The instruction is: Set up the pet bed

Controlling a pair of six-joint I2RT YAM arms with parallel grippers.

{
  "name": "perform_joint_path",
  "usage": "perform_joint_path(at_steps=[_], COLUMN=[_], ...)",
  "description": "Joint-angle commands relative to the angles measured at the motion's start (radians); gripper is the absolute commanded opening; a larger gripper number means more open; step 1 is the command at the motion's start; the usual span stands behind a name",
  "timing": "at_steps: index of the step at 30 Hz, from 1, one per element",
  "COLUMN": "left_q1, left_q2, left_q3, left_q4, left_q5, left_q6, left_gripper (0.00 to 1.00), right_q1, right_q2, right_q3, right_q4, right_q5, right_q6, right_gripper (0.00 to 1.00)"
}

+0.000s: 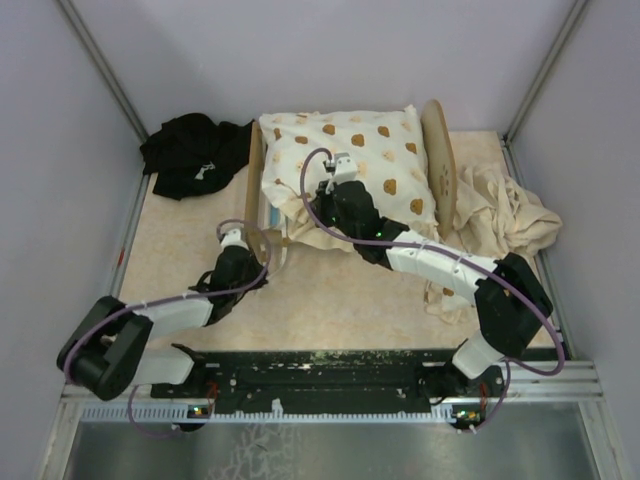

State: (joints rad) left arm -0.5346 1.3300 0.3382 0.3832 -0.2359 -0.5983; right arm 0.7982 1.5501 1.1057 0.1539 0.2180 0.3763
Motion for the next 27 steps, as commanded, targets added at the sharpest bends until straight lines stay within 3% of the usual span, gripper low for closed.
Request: perform_joint_path(at_steps=[1,11,20,27], left_q1=[-0.005,-0.004,-0.005,-0.004], left_q2=[-0.135,-0.418,-0.548,-0.662], left_q3=[-0.037,-0.103,-0.095,-0.111], left_q4=[-0.187,-0.406,-0.519,-0.569], left_q5=[-0.006,-0.042,0.092,0.043], left_q6=[-0.074,-0.216,-0.197,-0.189], left_gripper=[0.00,0.00,0.00,0.00], right_q1=[0.008,0.007,0.007,0.012], right_q2=[0.008,0.004,-0.009,-0.076], right_q3=[-0.003,-0.012,-0.015,-0.103], right_q4=[0.066,0.085,0.052,0.103], right_q5=[-0.020,-0.092,-0.221,-0.551], right_q6=[-0.049,-0.140,-0.311,-0.524], right_gripper=[0.00,0.00,0.01,0.30])
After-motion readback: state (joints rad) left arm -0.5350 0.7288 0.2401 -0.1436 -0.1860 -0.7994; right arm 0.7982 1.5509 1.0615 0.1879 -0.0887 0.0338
